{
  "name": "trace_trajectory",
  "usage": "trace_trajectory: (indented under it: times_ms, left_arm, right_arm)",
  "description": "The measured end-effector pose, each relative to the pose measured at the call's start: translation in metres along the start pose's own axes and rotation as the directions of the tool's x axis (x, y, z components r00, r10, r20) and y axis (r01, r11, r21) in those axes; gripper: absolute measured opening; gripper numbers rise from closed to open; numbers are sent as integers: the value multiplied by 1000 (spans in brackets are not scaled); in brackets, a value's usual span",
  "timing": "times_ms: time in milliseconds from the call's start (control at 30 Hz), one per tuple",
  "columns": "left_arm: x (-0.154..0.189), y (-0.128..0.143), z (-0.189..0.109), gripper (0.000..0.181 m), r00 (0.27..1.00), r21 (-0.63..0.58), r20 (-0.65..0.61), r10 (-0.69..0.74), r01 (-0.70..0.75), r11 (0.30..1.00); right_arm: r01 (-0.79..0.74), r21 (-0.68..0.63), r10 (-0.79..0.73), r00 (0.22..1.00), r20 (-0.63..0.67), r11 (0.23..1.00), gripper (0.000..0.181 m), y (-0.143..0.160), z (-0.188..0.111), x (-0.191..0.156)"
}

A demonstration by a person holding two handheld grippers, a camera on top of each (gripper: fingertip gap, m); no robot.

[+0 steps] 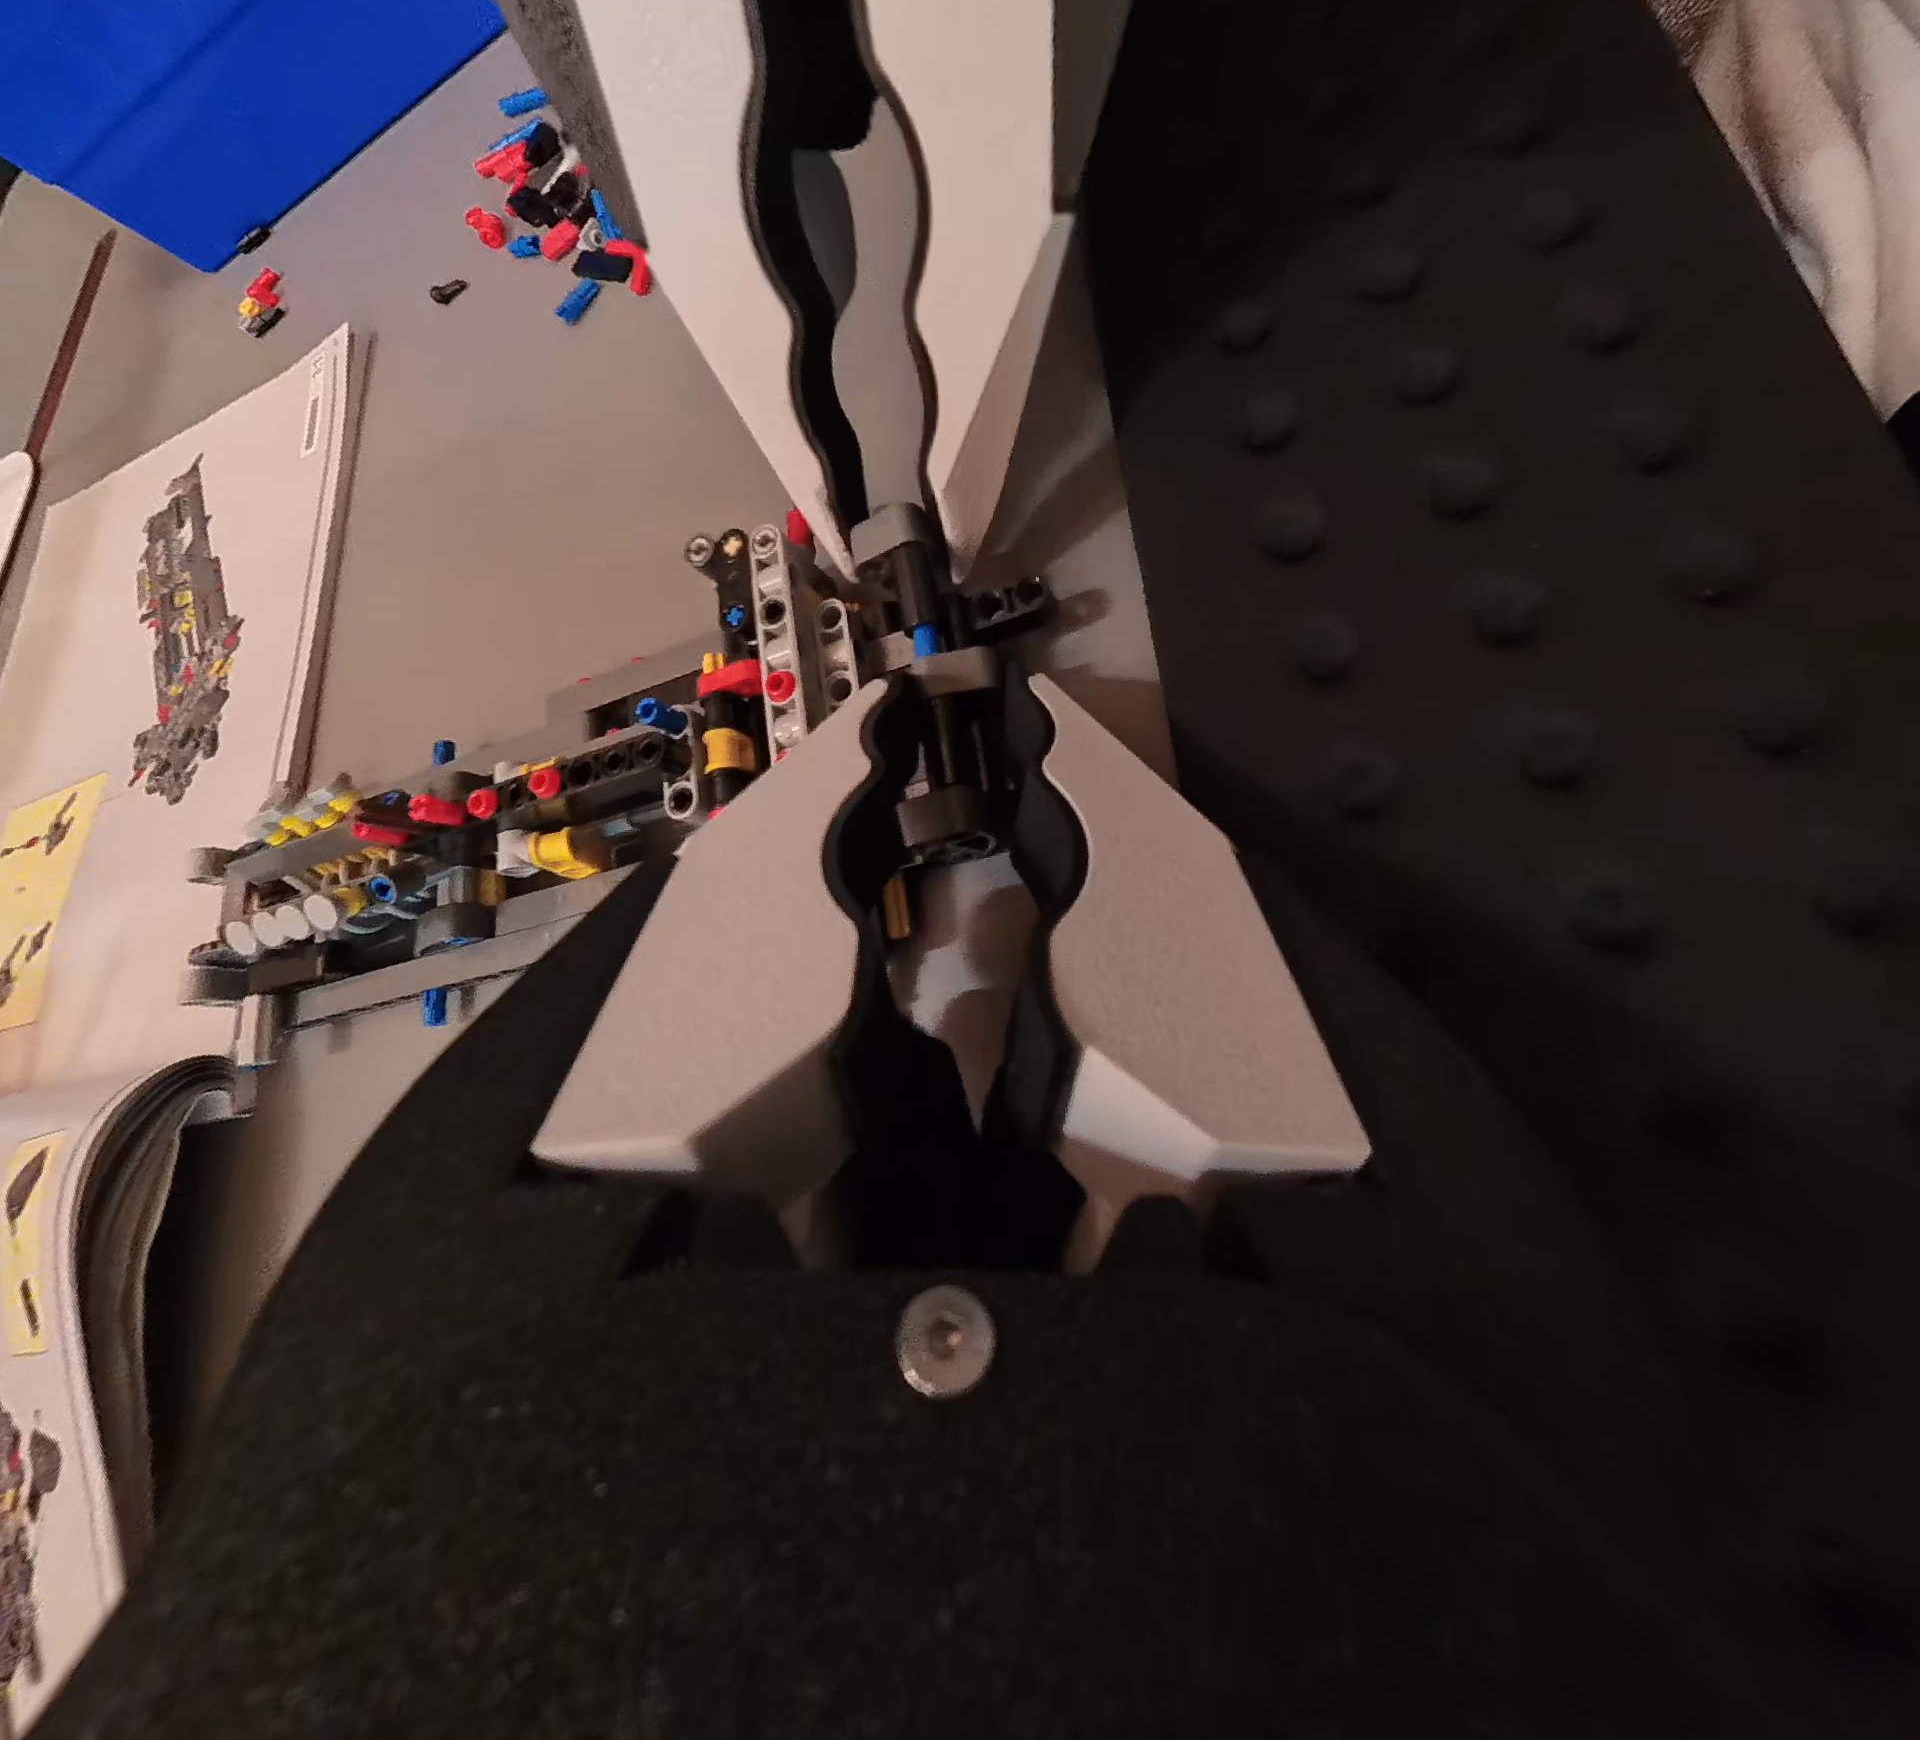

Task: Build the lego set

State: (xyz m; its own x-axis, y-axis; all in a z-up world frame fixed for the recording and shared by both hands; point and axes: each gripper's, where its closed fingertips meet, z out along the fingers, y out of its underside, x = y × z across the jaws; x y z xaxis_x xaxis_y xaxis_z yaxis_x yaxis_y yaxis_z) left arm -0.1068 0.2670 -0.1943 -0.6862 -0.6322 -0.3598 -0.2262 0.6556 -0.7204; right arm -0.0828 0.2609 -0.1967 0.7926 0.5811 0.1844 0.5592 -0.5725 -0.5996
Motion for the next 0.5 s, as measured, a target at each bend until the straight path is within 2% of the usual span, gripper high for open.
trace_trajectory:
  times_ms: [100, 300, 500]
  left_arm:
    - [1, 0, 0, 14, 1000, 6, -19, -19, 19, 1000]
    - [3, 0, 0, 14, 999, 7, -28, -18, 18, 1000]
    - [0, 0, 0, 14, 999, 9, -13, -44, 44, 999]
  right_arm:
    - [48, 14, -48, 999, -22, 999, 15, 1, 1, 0]
    - [-77, 56, 72, 994, 77, 995, 15, 2, 3, -4]
    - [-88, 96, 83, 995, 51, 991, 15, 1, 3, -1]
